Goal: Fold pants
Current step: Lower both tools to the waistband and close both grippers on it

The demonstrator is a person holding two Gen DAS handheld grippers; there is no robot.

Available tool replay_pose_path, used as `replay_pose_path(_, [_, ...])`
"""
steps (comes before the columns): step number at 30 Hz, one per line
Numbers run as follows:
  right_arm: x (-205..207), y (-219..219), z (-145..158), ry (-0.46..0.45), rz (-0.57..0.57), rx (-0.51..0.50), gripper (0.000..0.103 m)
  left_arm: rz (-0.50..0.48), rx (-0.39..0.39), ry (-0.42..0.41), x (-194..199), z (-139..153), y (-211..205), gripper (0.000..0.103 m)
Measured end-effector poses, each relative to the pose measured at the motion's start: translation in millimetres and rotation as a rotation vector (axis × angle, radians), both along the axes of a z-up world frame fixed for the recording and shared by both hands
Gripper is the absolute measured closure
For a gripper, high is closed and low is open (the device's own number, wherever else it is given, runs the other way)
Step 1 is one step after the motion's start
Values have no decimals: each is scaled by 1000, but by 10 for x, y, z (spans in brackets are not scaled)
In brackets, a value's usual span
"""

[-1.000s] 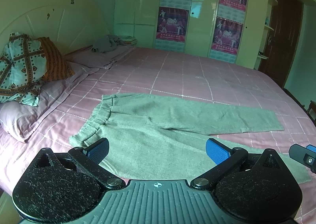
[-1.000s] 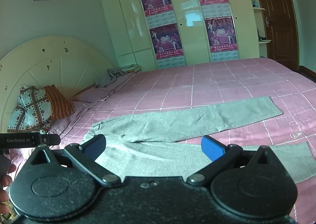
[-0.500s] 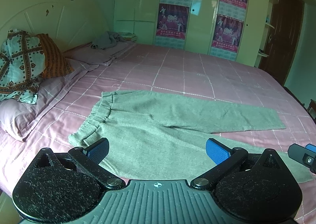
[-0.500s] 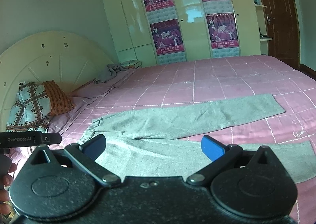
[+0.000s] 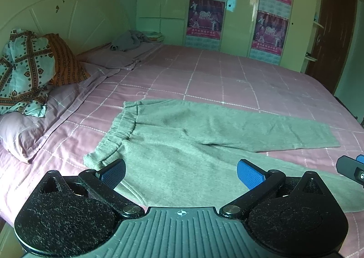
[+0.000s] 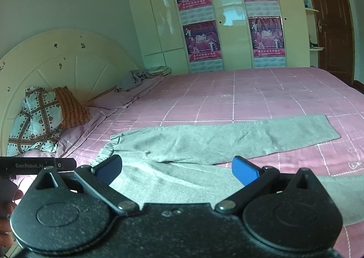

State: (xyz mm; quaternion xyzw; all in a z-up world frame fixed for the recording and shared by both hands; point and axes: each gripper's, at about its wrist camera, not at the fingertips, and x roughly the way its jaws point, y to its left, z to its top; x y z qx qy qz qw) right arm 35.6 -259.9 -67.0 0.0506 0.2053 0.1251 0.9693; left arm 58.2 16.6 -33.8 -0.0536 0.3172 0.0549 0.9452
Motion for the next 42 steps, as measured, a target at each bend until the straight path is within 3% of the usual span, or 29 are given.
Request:
replay_pose_path(10, [420,224,-50,40,40,-26,0,5,42,22,469,-113,221,0])
replay_pose_path(23, [1158,460,-186,81,100,-62,0,40,61,45,1434,-302,617,0])
replay_pose_path(42, [2646,686,-854,199,208,-185,7,161,83,222,3122,-1195,1344,0])
